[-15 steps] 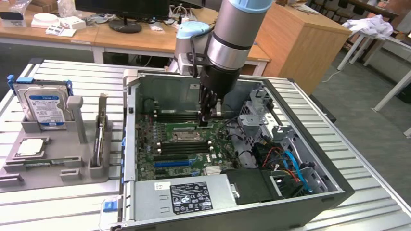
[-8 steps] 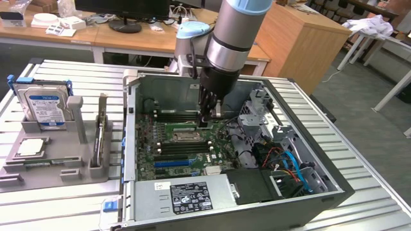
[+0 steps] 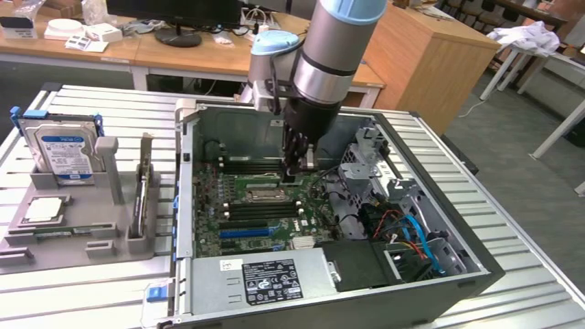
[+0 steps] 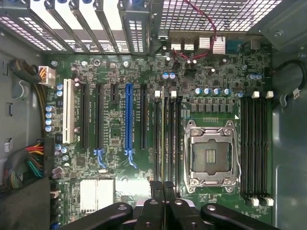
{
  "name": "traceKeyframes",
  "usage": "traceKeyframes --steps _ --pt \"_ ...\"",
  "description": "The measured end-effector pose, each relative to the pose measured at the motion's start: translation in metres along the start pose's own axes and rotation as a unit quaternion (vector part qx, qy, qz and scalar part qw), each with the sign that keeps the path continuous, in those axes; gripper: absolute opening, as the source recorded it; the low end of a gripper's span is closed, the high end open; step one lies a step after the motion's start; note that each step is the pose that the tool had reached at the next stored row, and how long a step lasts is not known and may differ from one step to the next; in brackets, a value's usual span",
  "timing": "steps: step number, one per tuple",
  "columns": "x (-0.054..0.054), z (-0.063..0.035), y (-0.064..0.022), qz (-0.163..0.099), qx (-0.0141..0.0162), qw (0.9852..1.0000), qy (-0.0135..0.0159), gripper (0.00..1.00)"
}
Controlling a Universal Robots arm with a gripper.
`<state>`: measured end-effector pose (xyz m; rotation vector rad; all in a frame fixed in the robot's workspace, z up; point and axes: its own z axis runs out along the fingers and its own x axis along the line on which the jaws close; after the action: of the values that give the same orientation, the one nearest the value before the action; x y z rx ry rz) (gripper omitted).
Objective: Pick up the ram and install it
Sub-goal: 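Insert the ram into the slot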
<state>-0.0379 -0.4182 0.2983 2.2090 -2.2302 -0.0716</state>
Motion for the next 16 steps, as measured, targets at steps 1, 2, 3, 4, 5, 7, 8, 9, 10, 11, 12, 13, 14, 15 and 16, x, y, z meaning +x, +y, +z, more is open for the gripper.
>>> traceKeyframes --steps 1,2,3,4,5,7,8,9,10,11,12,13,14,15,16 --pt "0.0 0.0004 0.0 0.0 0.0 1.0 0.0 0.11" --pt "0.0 0.0008 0.0 0.0 0.0 1.0 0.0 0.11" --pt "0.0 0.0012 0.0 0.0 0.0 1.0 0.0 0.11" --pt "0.0001 0.0016 0.0 0.0 0.0 1.0 0.0 0.11" --pt "0.0001 0.002 0.0 0.0 0.0 1.0 0.0 0.11" --pt "0.0001 0.0028 0.0 0.0 0.0 1.0 0.0 0.11" --pt "0.0001 0.0032 0.0 0.0 0.0 1.0 0.0 0.11" --pt "0.0001 0.0036 0.0 0.0 0.0 1.0 0.0 0.11" --pt "0.0001 0.004 0.0 0.0 0.0 1.0 0.0 0.11" --pt "0.0002 0.0043 0.0 0.0 0.0 1.0 0.0001 0.11" --pt "0.0001 0.0047 0.0 0.0 0.0 1.0 0.0 0.11" --pt "0.0002 0.0051 0.0 0.0 0.0 1.0 0.0 0.11" --pt "0.0002 0.0055 0.0 0.0 0.0 1.0 0.0 0.11" --pt "0.0002 0.0059 -0.0001 0.0 0.0 1.0 0.0 0.11" --pt "0.0002 0.0062 -0.0001 0.0 0.0 1.0 0.0 0.11"
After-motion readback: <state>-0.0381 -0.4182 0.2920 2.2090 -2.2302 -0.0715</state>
